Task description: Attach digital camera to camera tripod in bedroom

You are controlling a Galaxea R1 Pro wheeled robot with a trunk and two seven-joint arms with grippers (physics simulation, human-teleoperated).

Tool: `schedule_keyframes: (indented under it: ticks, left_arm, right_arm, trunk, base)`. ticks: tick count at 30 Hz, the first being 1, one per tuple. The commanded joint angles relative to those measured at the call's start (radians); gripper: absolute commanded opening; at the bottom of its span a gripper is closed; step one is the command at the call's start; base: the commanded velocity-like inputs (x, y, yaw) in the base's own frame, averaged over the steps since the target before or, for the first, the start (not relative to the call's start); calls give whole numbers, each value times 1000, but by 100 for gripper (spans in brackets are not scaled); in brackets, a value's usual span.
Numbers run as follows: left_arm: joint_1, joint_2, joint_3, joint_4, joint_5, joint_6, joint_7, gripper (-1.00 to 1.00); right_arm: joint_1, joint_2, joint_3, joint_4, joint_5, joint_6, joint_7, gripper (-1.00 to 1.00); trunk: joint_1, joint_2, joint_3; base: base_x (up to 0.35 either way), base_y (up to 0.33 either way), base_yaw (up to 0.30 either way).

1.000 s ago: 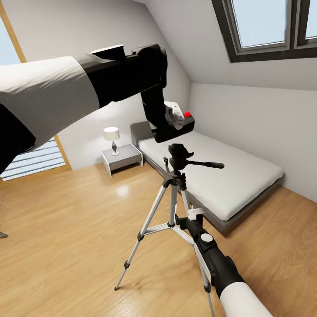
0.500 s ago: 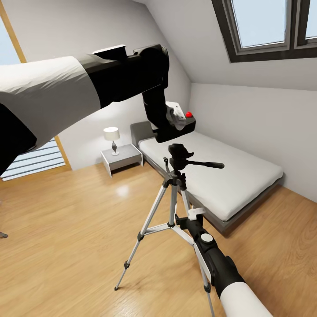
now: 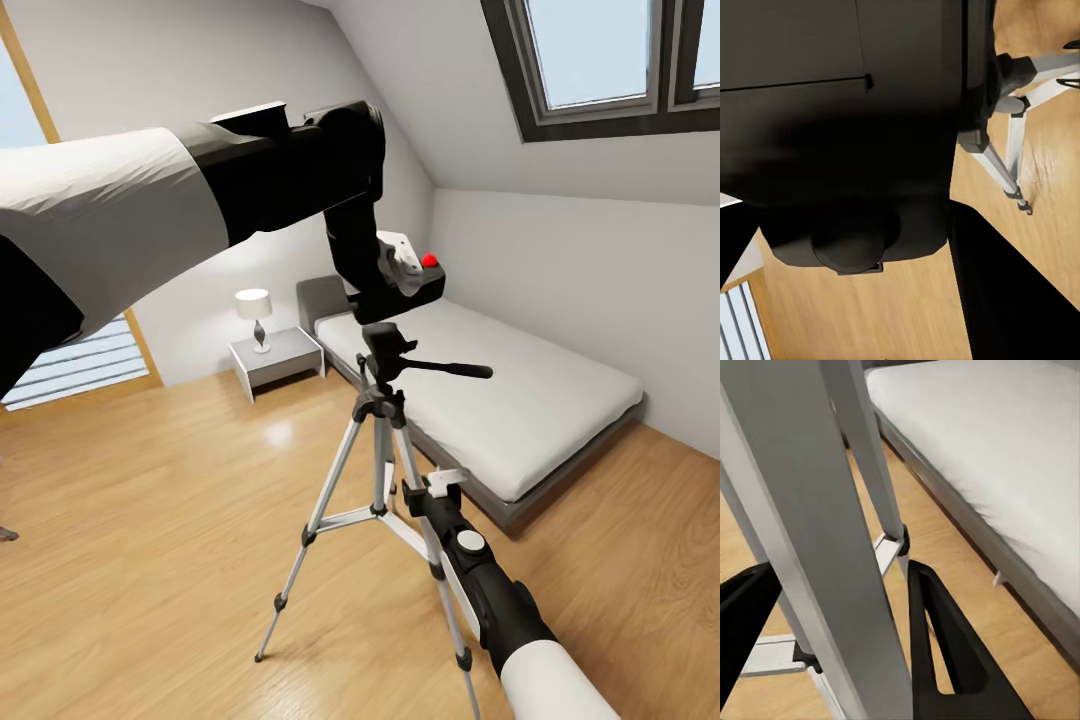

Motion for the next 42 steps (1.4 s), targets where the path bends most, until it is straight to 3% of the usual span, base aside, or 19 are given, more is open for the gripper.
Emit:
schedule_keyframes:
  ticks: [1,14,27,33,42]
  left_arm:
    - [-2,0,-4,0,3,5,-1,-100]
    - [-2,5,-9,-55,9,6,-7,-100]
    - [-2,47,-10,-89,8,5,-9,-100]
    - [-2,51,-12,-105,9,6,-11,-100]
    - [-2,76,-17,-126,8,4,-55,-100]
  right_arm:
    - [0,0,0,0,9,2,1,-100]
    - [0,0,0,0,9,1,1,-100]
    - [-1,0,1,1,7,1,1,-100]
    - [0,0,0,2,7,1,1,-100]
    - [0,0,0,2,7,1,1,-100]
  trunk:
    - [1,-2,-2]
    - [1,-2,-2]
    - [1,-2,-2]
    - [1,-2,-2]
    - [1,-2,-2]
  base:
    - [0,0,0]
    - [0,0,0]
    - [0,0,0]
    - [0,0,0]
    - [0,0,0]
